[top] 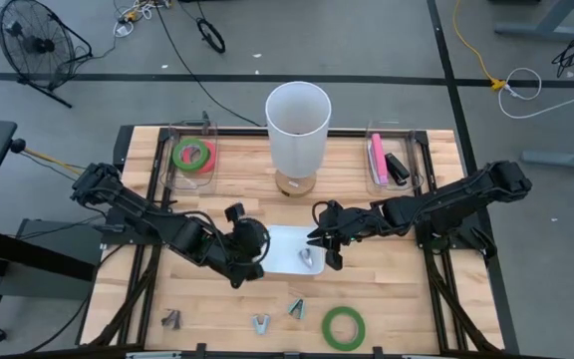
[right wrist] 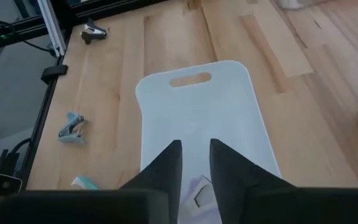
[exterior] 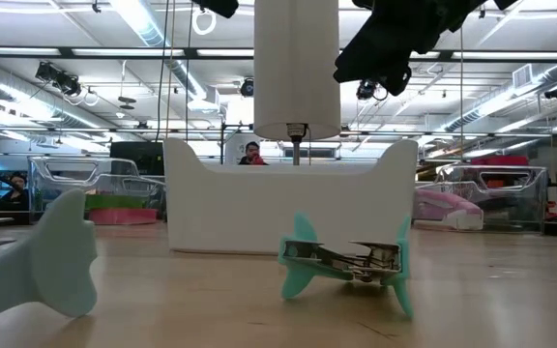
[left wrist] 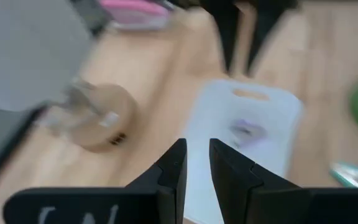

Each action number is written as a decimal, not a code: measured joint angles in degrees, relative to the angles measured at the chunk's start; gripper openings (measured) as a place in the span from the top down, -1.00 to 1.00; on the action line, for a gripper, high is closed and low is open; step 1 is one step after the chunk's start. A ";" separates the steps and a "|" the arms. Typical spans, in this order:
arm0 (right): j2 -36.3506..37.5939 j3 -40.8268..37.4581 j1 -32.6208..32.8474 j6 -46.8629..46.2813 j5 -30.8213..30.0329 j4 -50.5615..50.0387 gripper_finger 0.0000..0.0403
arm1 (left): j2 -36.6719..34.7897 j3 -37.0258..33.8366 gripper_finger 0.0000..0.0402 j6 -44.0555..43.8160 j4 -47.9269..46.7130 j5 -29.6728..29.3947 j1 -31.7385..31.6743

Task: Pick and place Stapler, Stapler remover, tape
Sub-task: Put the bottom blue stapler remover into the white bin

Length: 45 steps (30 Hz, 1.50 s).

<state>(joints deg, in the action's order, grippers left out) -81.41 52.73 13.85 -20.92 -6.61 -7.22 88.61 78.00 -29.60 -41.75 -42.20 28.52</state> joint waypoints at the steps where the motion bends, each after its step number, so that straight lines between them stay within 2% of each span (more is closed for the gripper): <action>1: 0.02 0.00 0.00 0.36 0.02 0.23 0.58 | 0.40 0.00 0.64 -0.08 0.02 2.08 0.29; 5: 0.02 0.00 0.02 0.64 0.02 1.39 0.59 | 3.10 0.00 0.63 -0.25 1.10 9.49 2.04; 14: 0.04 0.02 0.04 2.21 0.02 3.36 0.59 | 11.40 -0.02 0.63 0.07 5.08 22.42 7.27; 20: 0.04 0.02 0.02 3.47 0.00 4.58 0.59 | 14.45 -0.02 0.63 -0.14 5.77 30.61 10.85; 31: 0.04 0.02 0.02 5.33 0.02 5.08 0.60 | 18.48 0.00 0.60 1.01 10.45 27.04 15.44; 34: 0.04 0.02 0.02 5.36 0.02 5.12 0.60 | 19.12 0.02 0.48 -1.22 10.85 26.40 15.76; 41: 0.04 0.02 0.02 5.42 0.02 5.30 0.60 | 20.59 -0.02 0.10 -0.92 10.64 25.45 16.08; 45: 0.04 0.02 0.02 5.52 0.02 5.36 0.60 | 22.44 -0.02 -0.04 -0.79 11.02 24.60 16.08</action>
<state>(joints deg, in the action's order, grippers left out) -81.36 52.75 13.87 -15.40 -6.59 -1.86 111.05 77.98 -30.39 -30.73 -17.60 44.60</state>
